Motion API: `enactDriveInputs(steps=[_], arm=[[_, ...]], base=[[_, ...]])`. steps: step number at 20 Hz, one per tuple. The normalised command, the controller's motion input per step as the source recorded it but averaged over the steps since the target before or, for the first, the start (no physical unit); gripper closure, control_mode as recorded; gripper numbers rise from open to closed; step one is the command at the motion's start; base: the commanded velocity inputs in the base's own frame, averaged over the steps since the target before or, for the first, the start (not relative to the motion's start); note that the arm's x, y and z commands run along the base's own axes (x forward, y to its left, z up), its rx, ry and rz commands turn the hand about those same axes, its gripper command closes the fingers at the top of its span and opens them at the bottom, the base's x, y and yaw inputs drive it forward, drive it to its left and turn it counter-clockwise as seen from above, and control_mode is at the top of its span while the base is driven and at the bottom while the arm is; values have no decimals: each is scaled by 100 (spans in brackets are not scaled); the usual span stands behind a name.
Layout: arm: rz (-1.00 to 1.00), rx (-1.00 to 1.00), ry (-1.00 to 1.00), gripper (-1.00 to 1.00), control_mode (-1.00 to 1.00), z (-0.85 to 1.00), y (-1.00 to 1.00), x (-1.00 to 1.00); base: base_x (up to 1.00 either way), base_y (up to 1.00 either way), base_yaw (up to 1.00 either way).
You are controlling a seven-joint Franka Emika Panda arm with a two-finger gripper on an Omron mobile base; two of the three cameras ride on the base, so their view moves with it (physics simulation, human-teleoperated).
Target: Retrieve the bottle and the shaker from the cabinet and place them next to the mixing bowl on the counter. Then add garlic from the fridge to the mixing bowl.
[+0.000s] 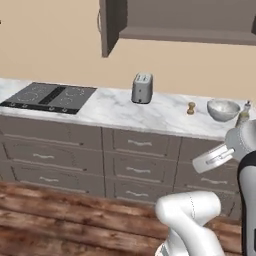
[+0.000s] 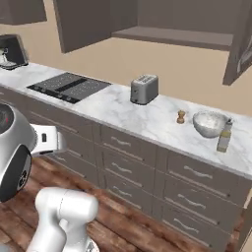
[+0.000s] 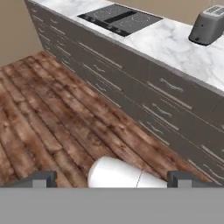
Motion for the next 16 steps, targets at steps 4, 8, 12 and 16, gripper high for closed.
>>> enactDriveInputs(steps=[4, 8, 12, 16], arm=[[0, 0, 0, -100, 100, 0, 0, 0], [0, 0, 0, -100, 100, 0, 0, 0], [0, 0, 0, -100, 100, 0, 0, 0], [0, 0, 0, -100, 100, 0, 0, 0]], base=[[0, 0, 78], [0, 0, 83], [2, 0, 89], [4, 0, 96]])
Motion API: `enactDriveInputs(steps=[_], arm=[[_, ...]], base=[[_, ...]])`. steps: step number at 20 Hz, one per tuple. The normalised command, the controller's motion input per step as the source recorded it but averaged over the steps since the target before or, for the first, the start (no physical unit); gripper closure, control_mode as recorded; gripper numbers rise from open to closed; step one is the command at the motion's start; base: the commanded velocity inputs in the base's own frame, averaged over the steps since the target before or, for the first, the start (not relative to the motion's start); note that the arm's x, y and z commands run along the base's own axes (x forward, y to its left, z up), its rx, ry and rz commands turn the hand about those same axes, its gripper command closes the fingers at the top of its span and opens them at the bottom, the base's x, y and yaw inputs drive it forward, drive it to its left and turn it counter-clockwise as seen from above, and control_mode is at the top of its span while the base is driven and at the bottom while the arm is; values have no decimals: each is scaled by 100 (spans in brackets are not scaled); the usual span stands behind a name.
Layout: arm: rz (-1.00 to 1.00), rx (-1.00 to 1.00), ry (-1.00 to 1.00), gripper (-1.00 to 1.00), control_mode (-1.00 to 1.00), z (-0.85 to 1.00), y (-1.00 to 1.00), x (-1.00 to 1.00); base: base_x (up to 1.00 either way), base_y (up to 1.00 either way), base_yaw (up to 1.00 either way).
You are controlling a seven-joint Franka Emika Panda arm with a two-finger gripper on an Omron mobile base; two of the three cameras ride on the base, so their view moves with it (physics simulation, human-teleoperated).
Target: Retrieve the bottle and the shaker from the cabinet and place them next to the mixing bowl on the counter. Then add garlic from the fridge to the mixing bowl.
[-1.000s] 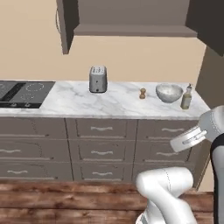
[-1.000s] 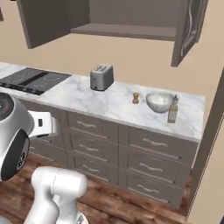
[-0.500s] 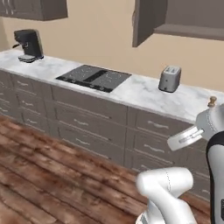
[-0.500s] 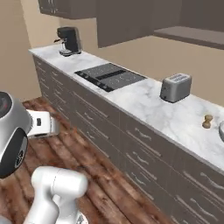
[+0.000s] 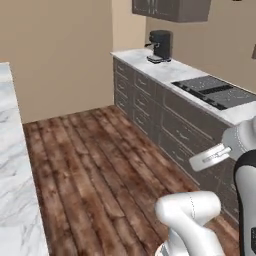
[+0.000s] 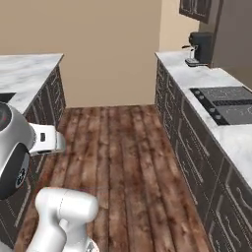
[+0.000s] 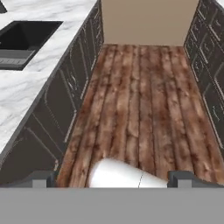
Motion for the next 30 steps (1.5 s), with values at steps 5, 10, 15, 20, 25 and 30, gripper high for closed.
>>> enactDriveInputs(steps=[5, 10, 15, 20, 25, 30], arm=[[0, 0, 0, -100, 100, 0, 0, 0], [0, 0, 0, -100, 100, 0, 0, 0], [0, 0, 0, -100, 100, 0, 0, 0], [0, 0, 0, -100, 100, 0, 0, 0], [0, 0, 0, -100, 100, 0, 0, 0], [0, 0, 0, -100, 100, 0, 0, 0]], base=[[1, 0, 95], [0, 0, 94], [0, 0, 95], [0, 0, 95], [0, 0, 97], [0, 0, 100]])
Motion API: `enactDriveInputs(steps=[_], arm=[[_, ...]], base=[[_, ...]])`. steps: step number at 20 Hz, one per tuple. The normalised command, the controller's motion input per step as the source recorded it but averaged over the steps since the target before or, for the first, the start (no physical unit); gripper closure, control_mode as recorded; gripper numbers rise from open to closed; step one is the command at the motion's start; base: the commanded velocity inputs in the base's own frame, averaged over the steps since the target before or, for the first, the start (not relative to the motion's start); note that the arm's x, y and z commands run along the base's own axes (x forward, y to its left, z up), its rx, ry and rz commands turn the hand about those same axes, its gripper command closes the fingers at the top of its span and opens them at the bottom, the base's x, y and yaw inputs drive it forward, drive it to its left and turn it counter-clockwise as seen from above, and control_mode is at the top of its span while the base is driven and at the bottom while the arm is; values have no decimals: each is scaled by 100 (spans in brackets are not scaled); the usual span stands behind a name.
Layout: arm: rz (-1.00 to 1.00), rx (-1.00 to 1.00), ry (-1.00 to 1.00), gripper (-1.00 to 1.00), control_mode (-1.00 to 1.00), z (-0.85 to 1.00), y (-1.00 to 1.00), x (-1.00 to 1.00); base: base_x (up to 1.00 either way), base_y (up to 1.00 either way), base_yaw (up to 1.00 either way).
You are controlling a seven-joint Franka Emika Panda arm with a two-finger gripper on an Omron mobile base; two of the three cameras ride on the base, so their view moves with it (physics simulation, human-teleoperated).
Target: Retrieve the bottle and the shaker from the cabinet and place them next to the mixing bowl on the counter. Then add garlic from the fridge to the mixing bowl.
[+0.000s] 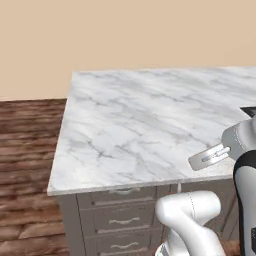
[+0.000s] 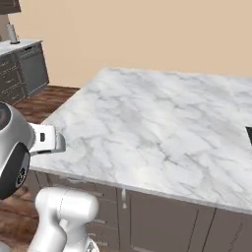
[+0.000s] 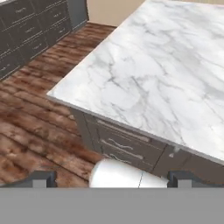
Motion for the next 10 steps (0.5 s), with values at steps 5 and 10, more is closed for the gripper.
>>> enactDriveInputs(steps=[5, 10], arm=[[0, 0, 0, -100, 100, 0, 0, 0], [0, 0, 0, -100, 100, 0, 0, 0]], base=[[0, 0, 100], [0, 3, 94]])
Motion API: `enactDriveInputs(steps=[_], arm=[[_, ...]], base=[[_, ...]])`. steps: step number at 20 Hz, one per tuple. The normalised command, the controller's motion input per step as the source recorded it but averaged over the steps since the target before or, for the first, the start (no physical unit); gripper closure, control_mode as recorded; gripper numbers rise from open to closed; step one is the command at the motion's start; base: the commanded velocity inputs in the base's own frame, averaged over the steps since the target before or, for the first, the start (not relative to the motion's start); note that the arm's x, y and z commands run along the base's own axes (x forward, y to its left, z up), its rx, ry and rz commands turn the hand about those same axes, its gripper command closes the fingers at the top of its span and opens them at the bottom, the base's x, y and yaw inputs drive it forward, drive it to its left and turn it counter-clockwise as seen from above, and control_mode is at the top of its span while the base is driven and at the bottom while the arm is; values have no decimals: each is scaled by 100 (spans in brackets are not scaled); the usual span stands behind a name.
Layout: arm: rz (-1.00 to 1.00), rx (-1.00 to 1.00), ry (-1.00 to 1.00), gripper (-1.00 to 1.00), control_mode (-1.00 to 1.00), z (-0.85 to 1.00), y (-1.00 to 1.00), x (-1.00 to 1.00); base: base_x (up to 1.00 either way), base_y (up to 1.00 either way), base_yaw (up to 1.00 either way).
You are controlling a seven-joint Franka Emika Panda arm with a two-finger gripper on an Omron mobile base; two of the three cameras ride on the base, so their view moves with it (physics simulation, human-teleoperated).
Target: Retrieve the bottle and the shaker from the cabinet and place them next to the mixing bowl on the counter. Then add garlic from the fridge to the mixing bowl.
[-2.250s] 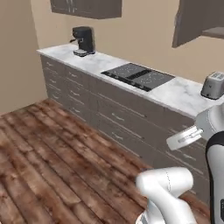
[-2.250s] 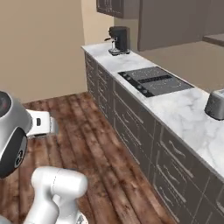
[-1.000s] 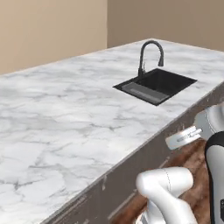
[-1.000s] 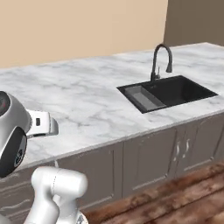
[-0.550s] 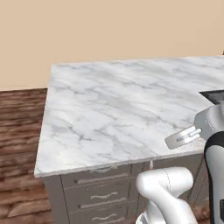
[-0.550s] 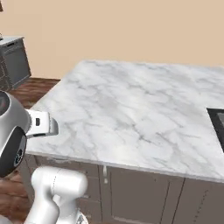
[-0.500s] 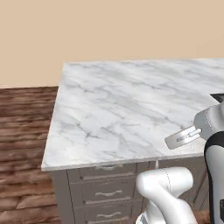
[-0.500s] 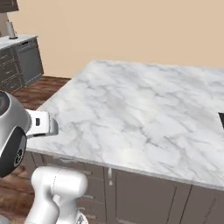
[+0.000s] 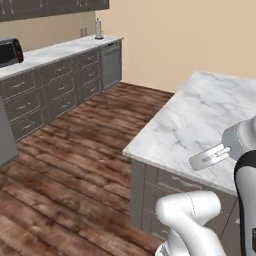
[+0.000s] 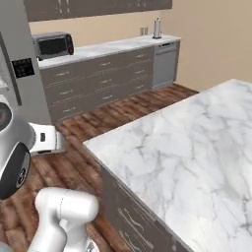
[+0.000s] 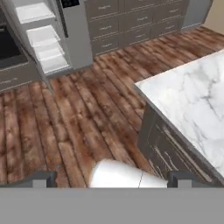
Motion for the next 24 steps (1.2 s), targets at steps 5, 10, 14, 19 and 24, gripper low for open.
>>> enactDriveInputs(steps=[5, 10, 14, 19, 24], arm=[[0, 0, 0, -100, 100, 0, 0, 0], [0, 0, 0, -100, 100, 0, 0, 0], [0, 0, 0, -100, 100, 0, 0, 0], [0, 0, 0, -100, 100, 0, 0, 0], [0, 0, 0, -100, 100, 0, 0, 0]], base=[[28, 13, 79], [95, 15, 53], [100, 10, 23], [100, 2, 11], [100, 0, 6]])
